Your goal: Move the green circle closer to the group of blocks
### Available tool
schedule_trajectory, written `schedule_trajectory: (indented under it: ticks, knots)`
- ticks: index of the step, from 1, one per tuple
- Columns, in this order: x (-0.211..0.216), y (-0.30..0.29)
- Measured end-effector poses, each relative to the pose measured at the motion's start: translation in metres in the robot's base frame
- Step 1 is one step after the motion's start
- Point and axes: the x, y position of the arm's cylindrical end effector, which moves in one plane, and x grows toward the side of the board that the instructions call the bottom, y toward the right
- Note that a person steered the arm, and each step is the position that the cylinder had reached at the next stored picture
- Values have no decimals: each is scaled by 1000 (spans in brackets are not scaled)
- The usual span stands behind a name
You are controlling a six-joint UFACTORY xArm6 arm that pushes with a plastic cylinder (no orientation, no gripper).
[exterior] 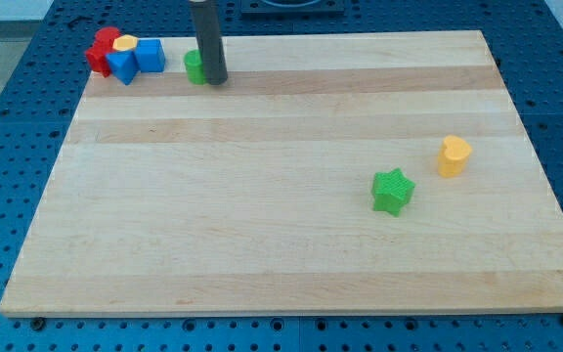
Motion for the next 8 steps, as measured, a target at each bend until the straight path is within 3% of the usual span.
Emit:
schedule_trajectory:
  ticks: [1, 2, 4, 6, 8]
  knots:
    - [-5, -17]
    - [-5, 5]
    - [-50, 48]
    - [-69, -20]
    - [-45, -54]
